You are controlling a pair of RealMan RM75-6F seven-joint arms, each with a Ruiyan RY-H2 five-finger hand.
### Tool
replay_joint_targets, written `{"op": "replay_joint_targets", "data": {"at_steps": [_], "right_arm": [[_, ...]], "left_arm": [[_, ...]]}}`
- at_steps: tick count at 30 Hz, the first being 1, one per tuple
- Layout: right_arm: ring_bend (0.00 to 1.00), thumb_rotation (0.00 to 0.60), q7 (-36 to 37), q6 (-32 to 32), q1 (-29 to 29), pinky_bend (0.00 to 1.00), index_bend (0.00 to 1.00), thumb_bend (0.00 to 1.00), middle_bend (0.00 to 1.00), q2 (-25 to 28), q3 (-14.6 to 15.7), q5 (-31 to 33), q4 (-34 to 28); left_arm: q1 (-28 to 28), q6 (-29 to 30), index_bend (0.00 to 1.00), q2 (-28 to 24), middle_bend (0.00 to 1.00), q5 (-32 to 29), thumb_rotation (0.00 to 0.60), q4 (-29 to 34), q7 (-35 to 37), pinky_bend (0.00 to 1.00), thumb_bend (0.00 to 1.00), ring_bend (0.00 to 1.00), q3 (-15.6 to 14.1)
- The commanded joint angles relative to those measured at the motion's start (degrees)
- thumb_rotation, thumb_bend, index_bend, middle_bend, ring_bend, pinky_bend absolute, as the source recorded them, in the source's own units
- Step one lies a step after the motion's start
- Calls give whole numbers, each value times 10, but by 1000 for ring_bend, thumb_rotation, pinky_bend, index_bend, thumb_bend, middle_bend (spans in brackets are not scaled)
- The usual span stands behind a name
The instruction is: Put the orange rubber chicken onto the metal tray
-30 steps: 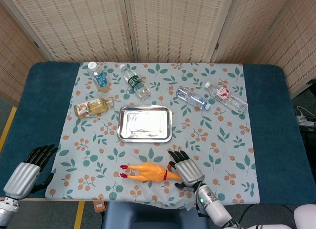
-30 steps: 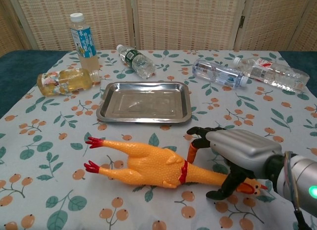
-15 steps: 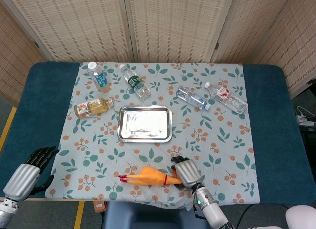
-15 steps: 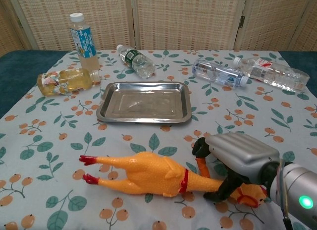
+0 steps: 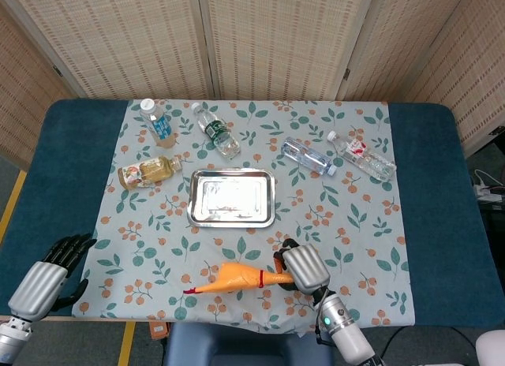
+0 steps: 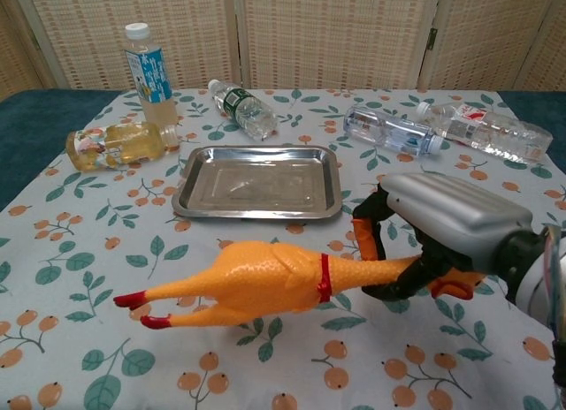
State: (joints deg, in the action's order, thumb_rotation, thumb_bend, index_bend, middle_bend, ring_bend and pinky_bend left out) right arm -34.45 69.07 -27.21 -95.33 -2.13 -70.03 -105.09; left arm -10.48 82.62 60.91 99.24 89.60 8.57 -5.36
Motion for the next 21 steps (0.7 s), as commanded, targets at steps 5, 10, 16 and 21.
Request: {"op": "replay_joint_targets", "data": {"at_steps": [5, 10, 16, 21], "right_arm": [[870, 600, 77, -8, -5, 1000, 934, 340, 625, 23, -21, -36, -2], [871, 600, 69, -7, -15, 1000, 938, 340, 628, 26, -49, -21, -5], [871, 600, 46, 1, -29, 1000, 939, 340, 628, 21, -83, 4, -4], [871, 600, 39, -6, -40, 1000, 940, 340, 628, 23, -99, 27, -4]], "left_arm": [[-14, 35, 0, 26, 34, 72, 600, -31, 81, 173, 465, 33, -16], [-42, 27, 0, 49, 96, 106, 600, -22, 134, 251, 441, 98, -22], [-96, -42, 0, 51, 85, 109, 600, 61, 86, 271, 402, 87, -1], [-132, -124, 0, 65, 0, 51, 600, 122, -24, 227, 391, 0, 38]]}}
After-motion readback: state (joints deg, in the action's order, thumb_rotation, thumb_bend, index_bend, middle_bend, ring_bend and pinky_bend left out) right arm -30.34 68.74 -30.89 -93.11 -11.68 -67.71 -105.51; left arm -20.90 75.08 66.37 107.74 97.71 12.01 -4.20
